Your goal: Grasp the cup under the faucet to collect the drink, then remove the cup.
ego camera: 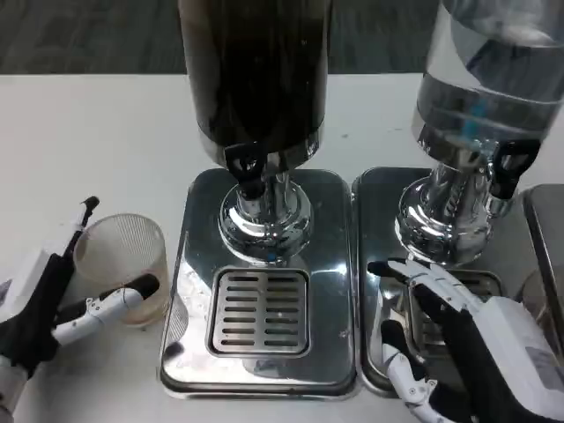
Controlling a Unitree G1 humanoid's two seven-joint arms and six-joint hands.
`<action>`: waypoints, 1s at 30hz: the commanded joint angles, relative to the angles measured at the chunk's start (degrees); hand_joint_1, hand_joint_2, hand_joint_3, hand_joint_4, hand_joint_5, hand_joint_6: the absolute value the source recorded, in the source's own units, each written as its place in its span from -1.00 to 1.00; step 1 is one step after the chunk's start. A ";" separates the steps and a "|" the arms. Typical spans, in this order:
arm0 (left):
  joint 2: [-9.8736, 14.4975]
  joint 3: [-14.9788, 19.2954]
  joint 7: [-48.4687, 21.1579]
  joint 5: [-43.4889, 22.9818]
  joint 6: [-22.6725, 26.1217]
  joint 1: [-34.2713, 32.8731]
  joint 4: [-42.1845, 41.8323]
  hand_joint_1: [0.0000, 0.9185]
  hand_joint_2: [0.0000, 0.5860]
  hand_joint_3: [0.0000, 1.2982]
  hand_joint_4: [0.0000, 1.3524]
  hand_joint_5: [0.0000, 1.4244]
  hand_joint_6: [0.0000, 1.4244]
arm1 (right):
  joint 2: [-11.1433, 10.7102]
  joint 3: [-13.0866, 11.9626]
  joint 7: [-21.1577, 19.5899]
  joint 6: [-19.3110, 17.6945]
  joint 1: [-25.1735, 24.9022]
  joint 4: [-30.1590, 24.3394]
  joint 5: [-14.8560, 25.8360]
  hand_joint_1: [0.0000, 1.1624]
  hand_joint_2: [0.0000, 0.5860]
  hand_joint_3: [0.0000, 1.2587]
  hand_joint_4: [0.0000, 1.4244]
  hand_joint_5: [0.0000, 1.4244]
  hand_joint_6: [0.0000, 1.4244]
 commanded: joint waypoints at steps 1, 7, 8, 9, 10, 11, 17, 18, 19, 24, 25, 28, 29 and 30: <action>-0.52 -0.66 2.81 0.50 -2.55 -0.85 1.11 -0.66 -0.67 -1.00 -1.00 -0.83 -0.75 | 0.21 0.08 0.19 0.05 -0.04 0.28 0.83 -0.14 0.85 -0.62 -0.77 -0.85 -0.76; -0.55 -0.63 4.72 0.31 -4.83 -1.13 2.89 -0.61 -0.46 -0.90 -0.77 -0.44 -0.42 | 0.31 0.35 0.45 0.22 -0.73 0.47 1.28 -0.14 0.85 -0.62 -0.77 -0.84 -0.76; -0.51 -0.68 4.90 0.34 -5.29 -1.24 3.25 -0.61 -0.43 -0.87 -0.73 -0.37 -0.34 | 0.32 0.44 0.52 0.19 -0.85 0.48 1.34 -0.14 0.85 -0.62 -0.77 -0.84 -0.75; -0.54 -0.65 4.98 0.17 -5.86 -1.35 3.76 -0.60 -0.42 -0.84 -0.66 -0.28 -0.22 | 0.31 0.43 0.54 0.07 -0.93 0.45 1.52 -0.14 0.85 -0.62 -0.77 -0.84 -0.75; -0.54 -0.65 4.91 0.01 -6.33 -1.51 4.30 -0.60 -0.40 -0.81 -0.62 -0.21 -0.15 | 0.29 0.35 0.58 0.00 -1.00 0.36 1.76 -0.14 0.85 -0.62 -0.77 -0.84 -0.75; -0.53 -0.66 4.80 -0.14 -6.75 -1.68 4.87 -0.60 -0.39 -0.79 -0.58 -0.19 -0.11 | 0.26 0.27 0.58 -0.05 -1.06 0.30 1.87 -0.14 0.85 -0.62 -0.77 -0.83 -0.75; -0.50 -1.00 6.35 0.45 -9.50 -2.51 7.35 -0.59 -0.35 -0.72 -0.47 -0.05 0.06 | 0.13 0.22 1.33 0.17 -1.61 0.39 2.47 -0.14 0.85 -0.62 -0.77 -0.83 -0.75; -0.59 -0.96 6.82 0.49 -9.90 -2.55 7.56 -0.59 -0.35 -0.71 -0.46 -0.04 0.08 | 0.09 0.17 1.43 0.13 -1.64 0.41 2.66 -0.14 0.85 -0.62 -0.77 -0.83 -0.75; -0.68 -0.95 7.17 0.53 -10.20 -2.60 7.75 -0.59 -0.34 -0.71 -0.45 -0.03 0.09 | 0.07 0.10 1.46 0.09 -1.65 0.42 2.74 -0.14 0.85 -0.62 -0.77 -0.83 -0.75; -0.98 -1.08 7.87 0.27 -11.18 -2.87 8.85 -0.56 -0.28 -0.56 -0.33 0.06 0.23 | 0.18 -0.29 1.42 0.11 -1.55 0.29 3.05 -0.14 0.85 -0.62 -0.77 -0.83 -0.76; -1.05 -1.07 7.95 0.20 -11.36 -2.89 9.04 -0.56 -0.28 -0.55 -0.33 0.07 0.23 | 0.26 -0.27 1.51 0.22 -1.53 0.20 3.17 -0.14 0.85 -0.62 -0.76 -0.83 -0.76; -1.33 -0.88 7.77 -0.38 -12.08 -2.96 9.73 -0.59 -0.27 -0.50 -0.31 0.07 0.24 | 0.22 -0.27 1.65 0.25 -1.52 -0.02 3.34 -0.14 0.85 -0.62 -0.76 -0.83 -0.77; -1.38 -0.85 7.74 -0.49 -12.35 -2.97 9.89 -0.59 -0.27 -0.49 -0.31 0.07 0.24 | 0.17 -0.35 1.68 0.24 -1.48 -0.05 3.42 -0.14 0.85 -0.62 -0.76 -0.83 -0.77; -1.43 -0.76 7.80 -0.60 -12.62 -2.97 10.01 -0.59 -0.26 -0.48 -0.30 0.07 0.24 | 0.15 -0.45 1.64 0.21 -1.46 -0.11 3.47 -0.14 0.85 -0.63 -0.76 -0.83 -0.77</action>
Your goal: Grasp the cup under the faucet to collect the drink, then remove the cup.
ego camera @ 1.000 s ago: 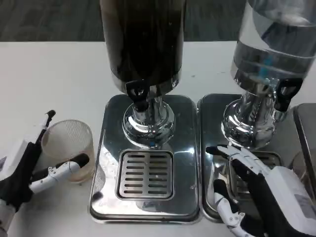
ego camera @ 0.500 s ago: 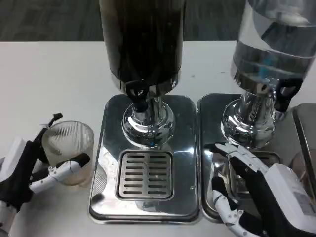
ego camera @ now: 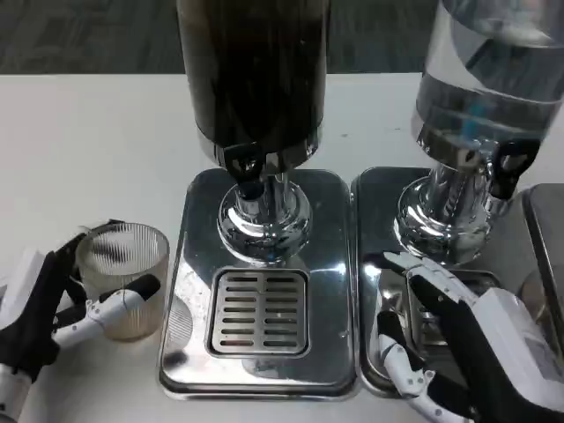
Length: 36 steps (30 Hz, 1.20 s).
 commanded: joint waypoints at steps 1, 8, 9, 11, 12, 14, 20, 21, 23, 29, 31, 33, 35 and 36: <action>-0.41 0.14 0.90 -0.78 -1.94 -0.60 0.80 -0.59 -0.26 -0.47 -0.30 0.07 0.25 | 0.05 -0.52 0.27 0.24 0.08 -0.16 0.75 -0.14 0.85 -0.63 -0.76 -0.83 -0.77; -0.69 0.75 2.10 -0.89 -3.40 -0.19 0.57 -0.59 -0.26 -0.46 -0.30 0.07 0.27 | -0.06 -0.87 0.25 -0.12 0.16 -0.24 1.23 -0.14 0.85 -0.63 -0.76 -0.83 -0.77; -0.75 0.92 2.45 -0.92 -3.71 -0.07 0.45 -0.59 -0.26 -0.46 -0.30 0.07 0.27 | -0.03 -0.93 0.26 -0.11 0.24 -0.25 1.39 -0.14 0.85 -0.63 -0.76 -0.83 -0.77; -0.83 1.21 2.95 -1.09 -4.35 0.14 0.18 -0.59 -0.26 -0.44 -0.29 0.08 0.27 | -0.07 -0.99 0.31 -0.10 0.29 -0.31 1.49 -0.14 0.85 -0.63 -0.75 -0.83 -0.77; -0.82 1.34 3.02 -1.16 -4.67 0.25 -0.08 -0.59 -0.26 -0.44 -0.28 0.08 0.27 | -0.10 -1.01 0.33 -0.08 0.32 -0.32 1.51 -0.14 0.85 -0.63 -0.75 -0.83 -0.77; -0.81 1.53 3.14 -1.17 -5.12 0.40 -0.47 -0.60 -0.26 -0.43 -0.28 0.09 0.28 | -0.08 -1.10 0.14 -0.27 0.45 -0.36 1.56 -0.14 0.85 -0.63 -0.75 -0.83 -0.77; -0.97 2.71 2.86 -2.38 -6.45 1.07 -2.86 -0.60 -0.25 -0.38 -0.24 0.11 0.31 | -0.08 -1.19 0.22 -0.12 0.60 -0.34 1.76 -0.14 0.85 -0.63 -0.73 -0.83 -0.77; -0.98 2.89 2.73 -2.62 -6.61 1.24 -3.48 -0.60 -0.25 -0.38 -0.24 0.11 0.32 | -0.09 -1.19 0.17 -0.18 0.59 -0.24 1.80 -0.14 0.85 -0.63 -0.73 -0.83 -0.77; -1.02 3.14 2.31 -3.15 -6.76 1.51 -4.30 -0.60 -0.25 -0.36 -0.23 0.11 0.32 | -0.06 -1.19 0.12 -0.25 0.64 -0.18 1.94 -0.14 0.85 -0.63 -0.73 -0.83 -0.77; -1.38 4.02 0.70 -4.70 -7.07 2.32 -7.01 -0.60 -0.25 -0.35 -0.23 0.11 0.34 | 0.12 -1.22 -0.05 -0.29 0.89 -0.29 2.09 -0.14 0.85 -0.63 -0.72 -0.83 -0.77; -1.52 4.17 0.13 -5.00 -7.07 2.40 -7.68 -0.60 -0.25 -0.34 -0.21 0.11 0.34 | 0.17 -1.18 -0.02 -0.19 0.95 -0.37 2.01 -0.14 0.85 -0.63 -0.72 -0.83 -0.77; -1.66 4.14 -0.42 -5.25 -6.97 2.29 -7.95 -0.60 -0.26 -0.34 -0.21 0.11 0.34 | 0.24 -1.26 -0.08 -0.16 1.12 -0.47 2.05 -0.14 0.85 -0.63 -0.72 -0.83 -0.77; -1.84 4.06 -0.82 -5.52 -7.01 2.13 -7.80 -0.60 -0.26 -0.34 -0.21 0.11 0.34 | 0.27 -1.44 -0.24 -0.26 1.37 -0.57 2.08 -0.14 0.86 -0.63 -0.72 -0.83 -0.77; -1.89 4.07 -0.87 -5.56 -7.13 2.06 -7.69 -0.60 -0.26 -0.34 -0.21 0.11 0.34 | 0.35 -1.45 -0.25 -0.26 1.43 -0.53 2.21 -0.15 0.86 -0.63 -0.72 -0.83 -0.77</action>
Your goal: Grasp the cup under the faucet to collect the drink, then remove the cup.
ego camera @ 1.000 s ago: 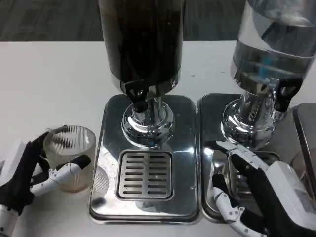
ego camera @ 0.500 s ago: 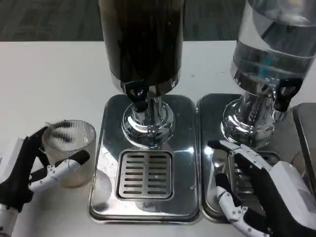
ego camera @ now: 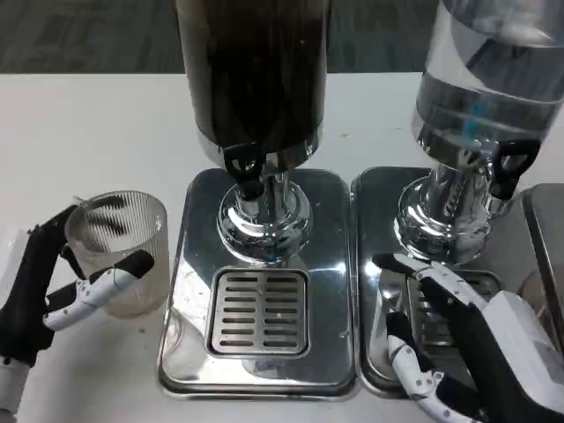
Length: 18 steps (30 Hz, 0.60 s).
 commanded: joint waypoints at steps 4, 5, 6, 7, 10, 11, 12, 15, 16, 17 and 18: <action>-0.88 0.75 -0.78 -1.12 -1.91 -0.54 -0.89 -0.60 -0.27 -0.33 -0.21 0.11 0.34 | 0.47 -0.23 -0.30 -0.41 0.42 -0.61 0.39 -0.15 0.88 -0.63 -0.72 -0.83 -0.77; -0.98 0.67 -0.89 -1.06 -2.05 -0.60 -0.98 -0.60 -0.27 -0.33 -0.21 0.11 0.34 | 0.48 -0.20 -0.20 -0.42 0.32 -0.55 0.52 -0.15 0.88 -0.63 -0.72 -0.83 -0.77; -1.10 0.61 -1.04 -1.04 -2.19 -0.66 -1.04 -0.60 -0.27 -0.33 -0.21 0.11 0.34 | 0.53 -0.23 -0.21 -0.35 0.27 -0.52 0.48 -0.16 0.88 -0.63 -0.72 -0.83 -0.77; -1.23 0.56 -1.15 -0.96 -2.31 -0.69 -1.09 -0.60 -0.27 -0.33 -0.21 0.11 0.34 | 0.56 -0.28 -0.23 -0.29 0.23 -0.55 0.38 -0.16 0.88 -0.63 -0.72 -0.83 -0.77; -1.68 0.35 -1.53 -0.76 -2.47 -0.86 -1.04 -0.60 -0.27 -0.33 -0.21 0.11 0.34 | 0.72 -0.29 -0.22 -0.27 0.21 -0.51 0.55 -0.16 0.88 -0.63 -0.72 -0.83 -0.77; -1.91 0.16 -1.58 -0.54 -2.54 -1.04 -1.02 -0.60 -0.27 -0.33 -0.21 0.11 0.34 | 0.75 -0.23 -0.25 -0.38 0.23 -0.52 0.57 -0.16 0.88 -0.63 -0.72 -0.83 -0.77; -2.05 0.06 -1.62 -0.38 -2.60 -1.17 -1.00 -0.60 -0.27 -0.33 -0.21 0.11 0.34 | 0.77 -0.22 -0.26 -0.47 0.23 -0.52 0.59 -0.16 0.89 -0.63 -0.72 -0.83 -0.77; -2.55 -0.55 -1.54 0.40 -2.79 -1.97 -0.68 -0.60 -0.27 -0.33 -0.21 0.11 0.34 | 1.01 -0.28 -0.43 -0.33 0.35 -0.59 0.42 -0.17 0.89 -0.63 -0.72 -0.83 -0.77; -2.71 -0.78 -1.56 0.62 -2.81 -2.33 -0.38 -0.60 -0.27 -0.33 -0.21 0.11 0.34 | 1.05 -0.34 -0.49 -0.36 0.45 -0.60 0.43 -0.17 0.89 -0.63 -0.72 -0.83 -0.77; -2.81 -0.95 -1.56 0.79 -2.84 -2.61 -0.14 -0.60 -0.27 -0.33 -0.21 0.11 0.34 | 1.08 -0.37 -0.44 -0.31 0.55 -0.64 0.43 -0.17 0.89 -0.63 -0.72 -0.83 -0.77; -2.91 -1.07 -1.61 0.88 -2.89 -2.84 0.05 -0.60 -0.27 -0.33 -0.21 0.11 0.34 | 1.12 -0.37 -0.39 -0.26 0.62 -0.68 0.41 -0.17 0.89 -0.63 -0.72 -0.83 -0.77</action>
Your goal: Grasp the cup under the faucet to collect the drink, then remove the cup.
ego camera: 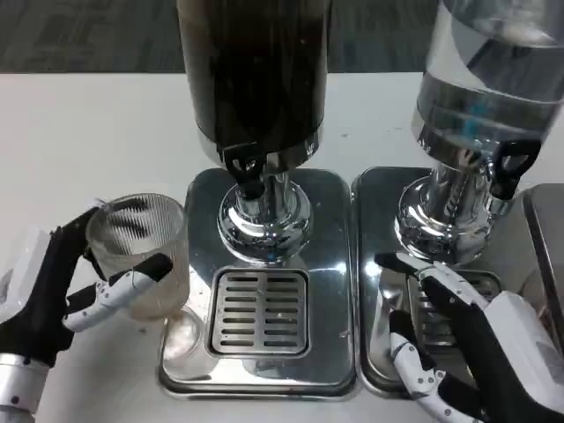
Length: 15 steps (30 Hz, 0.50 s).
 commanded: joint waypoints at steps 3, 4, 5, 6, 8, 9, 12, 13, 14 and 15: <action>-0.81 -0.78 -0.11 0.69 -2.16 -2.53 0.21 -0.60 -0.27 -0.33 -0.21 0.11 0.34 | 0.49 -0.14 -0.37 -0.37 0.42 -0.64 0.32 -0.17 0.89 -0.63 -0.72 -0.83 -0.77; -0.92 -0.89 -0.06 0.81 -2.36 -2.63 0.14 -0.60 -0.27 -0.33 -0.21 0.11 0.34 | 0.53 -0.19 -0.30 -0.39 0.39 -0.61 0.33 -0.17 0.89 -0.63 -0.72 -0.83 -0.77; -1.05 -1.01 -0.04 0.93 -2.56 -2.67 -0.11 -0.60 -0.27 -0.33 -0.21 0.11 0.34 | 0.55 -0.28 -0.29 -0.39 0.44 -0.68 0.23 -0.17 0.89 -0.63 -0.72 -0.83 -0.77; -1.18 -1.14 -0.07 0.97 -2.71 -2.71 -0.32 -0.60 -0.27 -0.33 -0.21 0.11 0.34 | 0.61 -0.35 -0.33 -0.41 0.53 -0.69 0.31 -0.17 0.89 -0.63 -0.72 -0.83 -0.77; -1.34 -1.36 -0.18 0.87 -2.83 -2.81 -0.47 -0.60 -0.27 -0.33 -0.21 0.11 0.34 | 0.70 -0.32 -0.27 -0.38 0.76 -0.84 0.42 -0.17 0.89 -0.63 -0.72 -0.83 -0.77; -1.50 -1.51 -0.21 0.89 -2.84 -2.94 -0.40 -0.60 -0.27 -0.33 -0.21 0.11 0.34 | 0.76 -0.27 -0.17 -0.32 0.86 -0.97 0.50 -0.17 0.89 -0.63 -0.72 -0.83 -0.77; -1.95 -1.99 -0.18 1.46 -2.85 -3.40 -0.04 -0.60 -0.27 -0.33 -0.21 0.11 0.34 | 0.93 -0.20 -0.31 -0.27 1.07 -1.33 0.21 -0.18 0.89 -0.63 -0.72 -0.82 -0.77; -2.10 -2.23 -0.18 1.73 -2.82 -3.64 0.16 -0.60 -0.27 -0.33 -0.21 0.11 0.34 | 1.01 -0.19 -0.37 -0.24 1.14 -1.48 0.12 -0.18 0.89 -0.63 -0.72 -0.82 -0.77; -2.24 -2.44 -0.15 1.95 -2.78 -3.88 0.37 -0.60 -0.27 -0.33 -0.21 0.11 0.34 | 1.08 -0.19 -0.32 -0.18 1.19 -1.57 0.24 -0.18 0.89 -0.63 -0.72 -0.82 -0.77; -2.39 -2.62 -0.14 2.09 -2.68 -4.14 0.61 -0.60 -0.27 -0.33 -0.21 0.11 0.34 | 1.10 -0.22 -0.30 -0.15 1.28 -1.69 0.22 -0.18 0.89 -0.63 -0.72 -0.82 -0.77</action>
